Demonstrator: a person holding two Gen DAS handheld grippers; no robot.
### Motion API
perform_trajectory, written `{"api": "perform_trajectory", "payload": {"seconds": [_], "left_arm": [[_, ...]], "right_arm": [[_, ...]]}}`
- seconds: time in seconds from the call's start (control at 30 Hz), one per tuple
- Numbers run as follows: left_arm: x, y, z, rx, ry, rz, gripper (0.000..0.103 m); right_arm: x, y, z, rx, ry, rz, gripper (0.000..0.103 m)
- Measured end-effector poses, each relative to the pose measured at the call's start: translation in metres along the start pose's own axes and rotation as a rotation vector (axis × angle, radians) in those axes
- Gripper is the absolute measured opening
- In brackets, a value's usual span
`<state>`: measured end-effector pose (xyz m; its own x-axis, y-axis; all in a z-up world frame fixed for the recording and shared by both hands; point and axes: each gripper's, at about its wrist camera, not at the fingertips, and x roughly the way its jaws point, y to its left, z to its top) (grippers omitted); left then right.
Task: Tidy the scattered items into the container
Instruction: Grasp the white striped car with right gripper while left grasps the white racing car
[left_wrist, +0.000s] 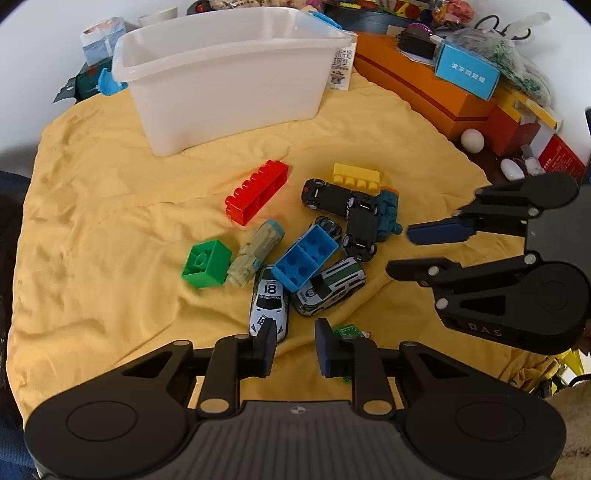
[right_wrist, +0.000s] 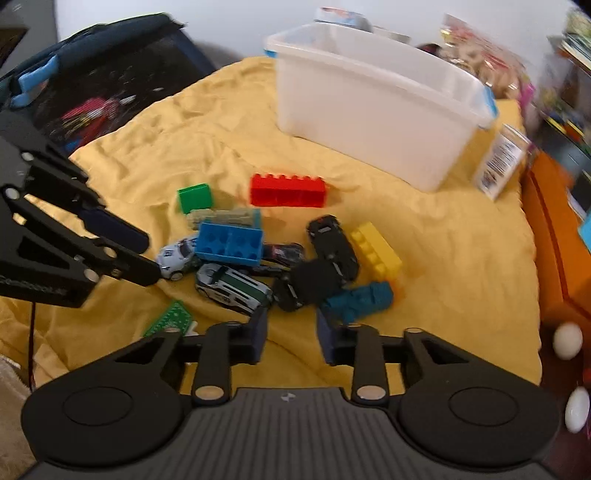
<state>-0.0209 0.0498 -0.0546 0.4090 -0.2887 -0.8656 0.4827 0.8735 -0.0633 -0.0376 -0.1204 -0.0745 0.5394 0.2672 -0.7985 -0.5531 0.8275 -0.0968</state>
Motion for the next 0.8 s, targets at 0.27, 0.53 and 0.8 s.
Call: {"api": "perform_trajectory", "payload": {"seconds": [0.27, 0.53, 0.8], "left_arm": [[0.014, 0.014, -0.004, -0.058, 0.054, -0.007, 0.029], [0.027, 0.030, 0.000, -0.118, 0.061, 0.012, 0.034], [0.044, 0.023, 0.012, -0.049, 0.062, 0.017, 0.037]], "right_arm": [[0.028, 0.021, 0.012, -0.259, 0.025, 0.103, 0.031], [0.043, 0.015, 0.020, -0.334, 0.064, 0.166, 0.037], [0.014, -0.002, 0.004, -0.063, 0.082, 0.158, 0.013]]}}
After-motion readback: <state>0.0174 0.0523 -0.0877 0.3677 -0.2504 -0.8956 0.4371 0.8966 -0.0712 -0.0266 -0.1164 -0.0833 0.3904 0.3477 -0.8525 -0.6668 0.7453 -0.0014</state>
